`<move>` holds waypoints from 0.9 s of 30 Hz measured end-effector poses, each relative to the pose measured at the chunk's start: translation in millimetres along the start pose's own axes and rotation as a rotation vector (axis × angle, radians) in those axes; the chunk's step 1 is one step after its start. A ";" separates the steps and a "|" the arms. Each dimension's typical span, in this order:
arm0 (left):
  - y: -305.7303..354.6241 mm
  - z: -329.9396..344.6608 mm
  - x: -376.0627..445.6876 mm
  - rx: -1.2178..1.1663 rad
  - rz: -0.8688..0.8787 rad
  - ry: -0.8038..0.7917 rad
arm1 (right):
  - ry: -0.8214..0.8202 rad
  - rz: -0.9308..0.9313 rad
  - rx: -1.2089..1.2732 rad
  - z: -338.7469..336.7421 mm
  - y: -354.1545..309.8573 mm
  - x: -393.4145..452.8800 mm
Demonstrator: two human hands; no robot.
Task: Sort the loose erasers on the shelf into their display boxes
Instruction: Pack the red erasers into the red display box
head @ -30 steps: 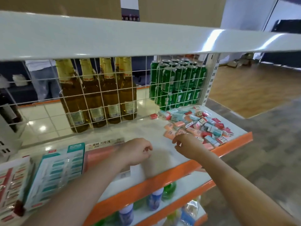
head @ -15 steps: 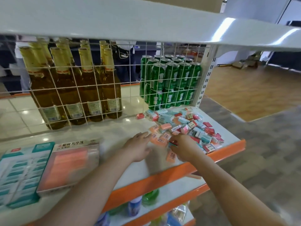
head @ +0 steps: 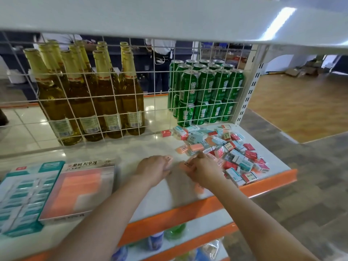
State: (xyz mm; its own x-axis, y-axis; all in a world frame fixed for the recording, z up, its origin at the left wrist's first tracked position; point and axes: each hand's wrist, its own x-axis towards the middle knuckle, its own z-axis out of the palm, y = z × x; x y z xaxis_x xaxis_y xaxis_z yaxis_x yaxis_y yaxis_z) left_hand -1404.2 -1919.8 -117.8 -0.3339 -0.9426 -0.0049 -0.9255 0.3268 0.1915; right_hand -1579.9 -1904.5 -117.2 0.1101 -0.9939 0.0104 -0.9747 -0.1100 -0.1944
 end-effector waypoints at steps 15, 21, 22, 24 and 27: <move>-15.4 7.1 -5.3 0.006 -0.114 0.107 | -0.040 0.079 0.221 -9.7 -17.8 -5.4; -22.1 6.0 -8.8 -0.038 -0.116 0.141 | 0.038 0.196 0.555 -20.0 -13.2 -12.1; -23.0 4.1 -9.4 -0.050 -0.119 0.135 | 0.045 0.200 0.580 -20.7 -13.2 -12.7; -24.5 0.5 -11.8 -0.112 -0.137 0.141 | 0.049 0.200 0.597 -22.0 -14.0 -14.3; -25.7 -4.0 -14.3 -0.447 -0.243 0.209 | 0.048 0.192 0.581 -24.0 -17.7 -16.7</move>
State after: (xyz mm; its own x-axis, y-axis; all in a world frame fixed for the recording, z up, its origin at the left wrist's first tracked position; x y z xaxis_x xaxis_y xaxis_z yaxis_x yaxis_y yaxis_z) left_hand -1374.9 -1915.0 -118.7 -0.0353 -0.9957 0.0855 -0.7900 0.0802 0.6078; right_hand -1569.2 -1886.3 -90.4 -0.0790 -0.9962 -0.0363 -0.7096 0.0818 -0.6999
